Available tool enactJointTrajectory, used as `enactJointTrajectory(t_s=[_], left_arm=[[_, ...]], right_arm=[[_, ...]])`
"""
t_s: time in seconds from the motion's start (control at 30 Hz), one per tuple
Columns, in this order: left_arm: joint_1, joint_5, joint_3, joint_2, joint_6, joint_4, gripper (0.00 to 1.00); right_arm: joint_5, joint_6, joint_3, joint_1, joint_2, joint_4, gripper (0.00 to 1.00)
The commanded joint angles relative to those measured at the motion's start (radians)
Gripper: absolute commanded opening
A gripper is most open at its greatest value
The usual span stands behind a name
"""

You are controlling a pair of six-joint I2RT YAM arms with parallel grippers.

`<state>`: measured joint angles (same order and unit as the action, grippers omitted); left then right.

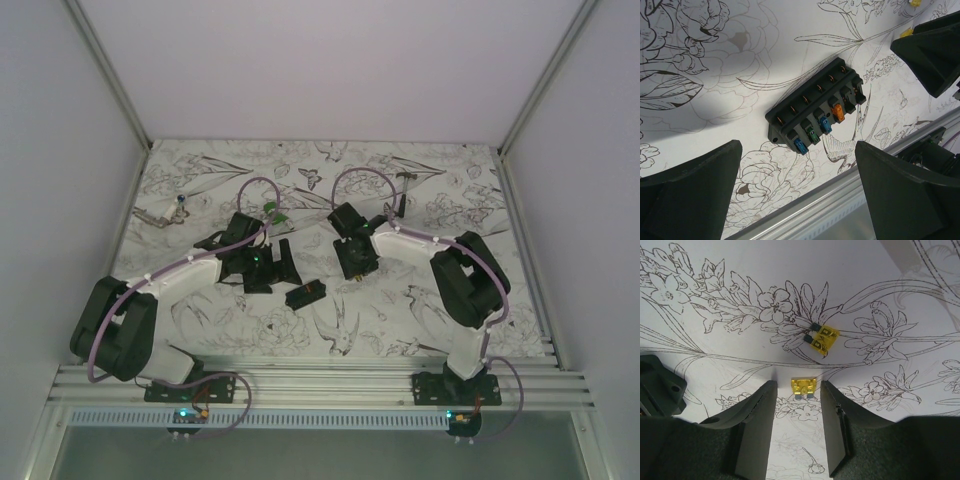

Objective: Snap on the fuse box
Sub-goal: Pick up the fuse from the center of the board.

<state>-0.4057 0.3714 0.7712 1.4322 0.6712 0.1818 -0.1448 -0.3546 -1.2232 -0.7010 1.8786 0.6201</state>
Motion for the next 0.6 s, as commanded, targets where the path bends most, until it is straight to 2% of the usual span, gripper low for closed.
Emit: enactJointTrajectory(t_s=[0.0, 0.3, 0.57], left_arm=[[0.003, 0.003, -0.007, -0.017, -0.011, 0.030, 1.00], [0.003, 0.005, -0.011, -0.020, -0.010, 0.031, 1.00], [0.001, 0.023, -0.005, -0.011, -0.007, 0.029, 0.99]], right_arm=[[0.009, 0.013, -0.029, 0.014, 0.026, -0.010, 0.46], [0.023, 0.019, -0.015, 0.025, 0.040, -0.015, 0.39], [0.028, 0.005, 0.013, 0.026, 0.014, -0.027, 0.29]])
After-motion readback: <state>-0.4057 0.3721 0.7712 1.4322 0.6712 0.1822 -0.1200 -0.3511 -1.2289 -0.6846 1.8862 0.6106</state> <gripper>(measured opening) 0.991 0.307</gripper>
